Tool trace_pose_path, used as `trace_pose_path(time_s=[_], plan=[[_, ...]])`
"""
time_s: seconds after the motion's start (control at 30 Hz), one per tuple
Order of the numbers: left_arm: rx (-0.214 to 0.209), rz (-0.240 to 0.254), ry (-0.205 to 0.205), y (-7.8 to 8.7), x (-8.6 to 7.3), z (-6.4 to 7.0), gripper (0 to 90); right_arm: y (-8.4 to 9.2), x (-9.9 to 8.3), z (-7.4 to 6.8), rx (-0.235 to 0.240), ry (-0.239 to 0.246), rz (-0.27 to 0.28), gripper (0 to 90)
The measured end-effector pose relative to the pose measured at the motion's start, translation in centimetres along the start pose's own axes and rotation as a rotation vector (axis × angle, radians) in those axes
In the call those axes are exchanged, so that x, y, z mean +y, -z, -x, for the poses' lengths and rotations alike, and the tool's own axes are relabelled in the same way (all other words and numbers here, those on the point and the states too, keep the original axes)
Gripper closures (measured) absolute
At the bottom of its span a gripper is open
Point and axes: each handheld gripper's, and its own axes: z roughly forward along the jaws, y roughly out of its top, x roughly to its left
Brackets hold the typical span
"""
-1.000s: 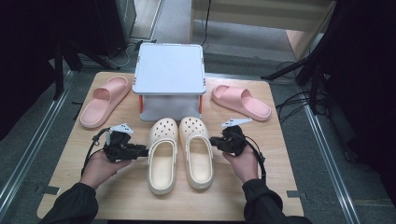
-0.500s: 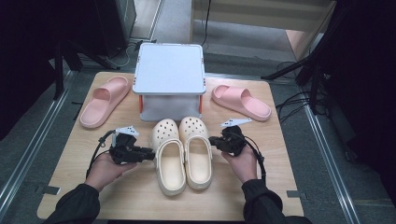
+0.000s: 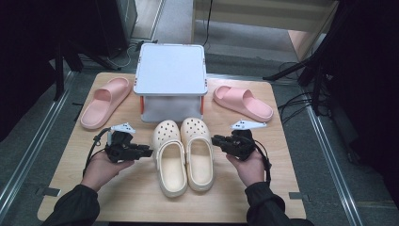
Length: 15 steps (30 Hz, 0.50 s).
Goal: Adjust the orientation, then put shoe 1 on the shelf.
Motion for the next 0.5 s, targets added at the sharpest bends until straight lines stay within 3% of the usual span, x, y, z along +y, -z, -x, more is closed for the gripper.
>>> trace_pose_path(time_s=[0.2, 0.4, 0.5], plan=[[0.0, -0.001, 0.031, 1.1, 0.7, -0.1, 69.8, 0.9, 0.1, -2.2, 0.07, 0.023, 0.024, 72.8], [-0.011, 0.021, 0.031, 1.6, 1.5, -0.5, 69.8, 0.3, -0.5, -4.2, 0.085, 0.054, -0.01, 60.2], [-0.005, 0.018, 0.021, 1.7, 1.9, -0.8, 70.5, -0.3, -0.6, -4.7, 0.088, 0.062, -0.02, 59.2]])
